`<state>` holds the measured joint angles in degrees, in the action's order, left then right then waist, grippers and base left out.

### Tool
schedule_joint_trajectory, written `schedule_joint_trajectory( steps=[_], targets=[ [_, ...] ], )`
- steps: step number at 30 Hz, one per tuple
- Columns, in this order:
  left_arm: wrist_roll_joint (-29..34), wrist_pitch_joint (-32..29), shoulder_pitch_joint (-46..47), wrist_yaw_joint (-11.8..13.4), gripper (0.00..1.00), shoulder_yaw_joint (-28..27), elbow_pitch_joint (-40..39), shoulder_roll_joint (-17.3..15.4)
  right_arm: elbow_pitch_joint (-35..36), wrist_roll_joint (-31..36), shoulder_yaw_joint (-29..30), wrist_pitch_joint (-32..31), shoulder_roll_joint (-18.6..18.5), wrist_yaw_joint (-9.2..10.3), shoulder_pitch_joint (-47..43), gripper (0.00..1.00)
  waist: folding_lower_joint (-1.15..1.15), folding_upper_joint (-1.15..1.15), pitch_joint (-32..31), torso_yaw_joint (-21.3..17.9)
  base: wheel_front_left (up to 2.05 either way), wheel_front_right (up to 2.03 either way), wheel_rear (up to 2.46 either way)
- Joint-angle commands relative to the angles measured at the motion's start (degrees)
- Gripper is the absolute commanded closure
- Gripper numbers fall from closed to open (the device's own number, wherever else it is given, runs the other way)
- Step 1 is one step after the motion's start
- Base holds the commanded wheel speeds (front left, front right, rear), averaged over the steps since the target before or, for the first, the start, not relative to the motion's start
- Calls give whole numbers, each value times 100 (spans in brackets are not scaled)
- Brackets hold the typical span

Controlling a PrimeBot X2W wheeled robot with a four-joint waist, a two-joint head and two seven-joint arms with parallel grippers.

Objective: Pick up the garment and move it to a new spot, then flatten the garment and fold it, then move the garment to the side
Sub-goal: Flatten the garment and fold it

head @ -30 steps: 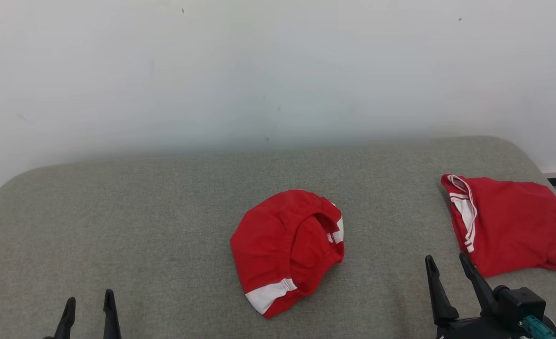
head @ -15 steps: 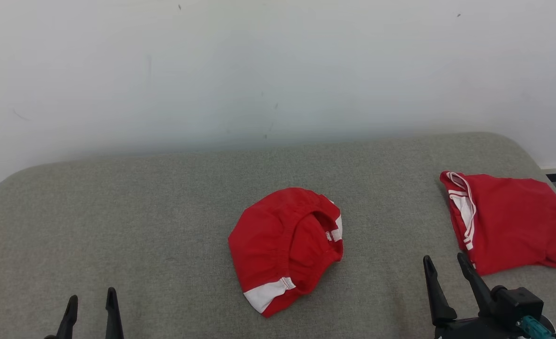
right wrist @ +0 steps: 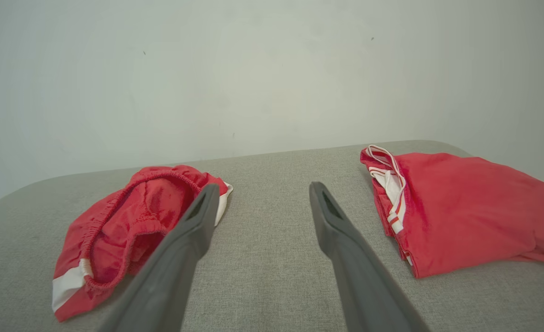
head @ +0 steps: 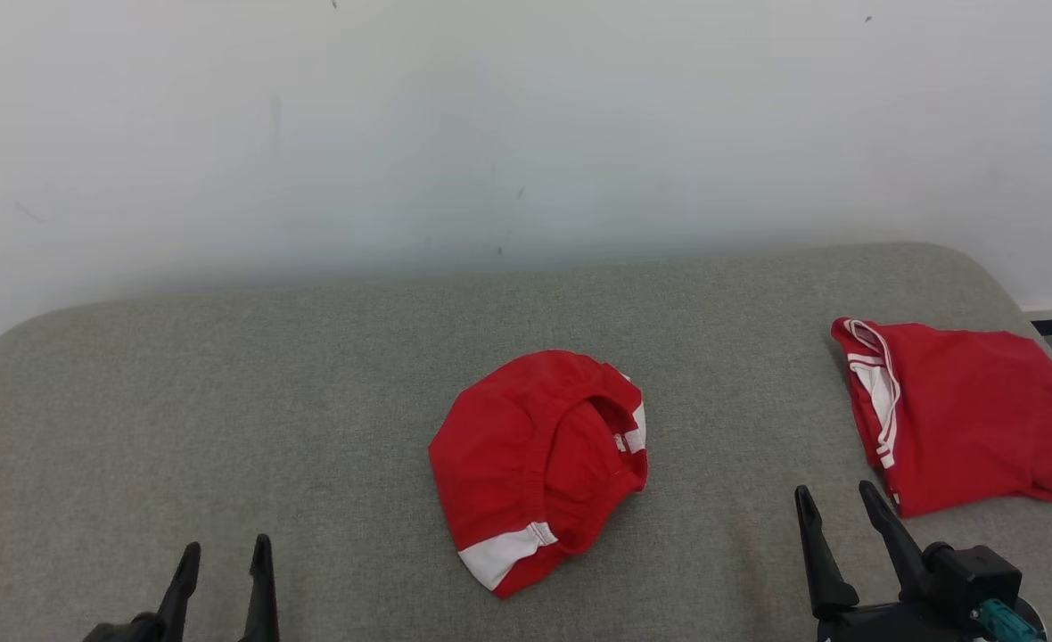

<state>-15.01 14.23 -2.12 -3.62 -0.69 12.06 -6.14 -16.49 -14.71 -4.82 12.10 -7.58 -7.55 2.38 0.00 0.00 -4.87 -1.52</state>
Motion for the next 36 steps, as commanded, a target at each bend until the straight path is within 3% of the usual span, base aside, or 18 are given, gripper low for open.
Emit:
schedule_joint_trajectory(
  steps=[1,8,15,24,28,33,36],
  targets=[
    [58,-33,157,-42,0,87,14,0,-11,-39,-25,9,-24,15,35,0,0,0,15,-30,0,0,0],
    [2,-461,755,-228,0,684,243,103,18,-29,-76,-29,-70,15,113,0,0,0,97,-248,0,0,0],
    [-218,-892,1400,-332,0,1621,751,270,43,-12,-124,-65,-94,15,198,0,0,0,262,-660,0,0,0],
    [-369,-859,1866,-372,0,2880,1457,315,105,-7,-164,-88,-143,15,311,0,0,0,491,-1161,0,0,0],
    [-341,-799,2129,-159,0,3149,1855,319,120,-16,-224,-94,-146,15,354,0,0,0,572,-1367,0,0,0],
    [-289,-691,2506,393,0,3221,2373,319,105,-38,-259,-84,-156,15,402,0,0,0,662,-1539,0,0,0],
    [-380,-580,2678,591,0,3240,2626,320,98,-53,-284,-75,-172,15,434,0,0,0,706,-1608,0,0,0]
  ],
)
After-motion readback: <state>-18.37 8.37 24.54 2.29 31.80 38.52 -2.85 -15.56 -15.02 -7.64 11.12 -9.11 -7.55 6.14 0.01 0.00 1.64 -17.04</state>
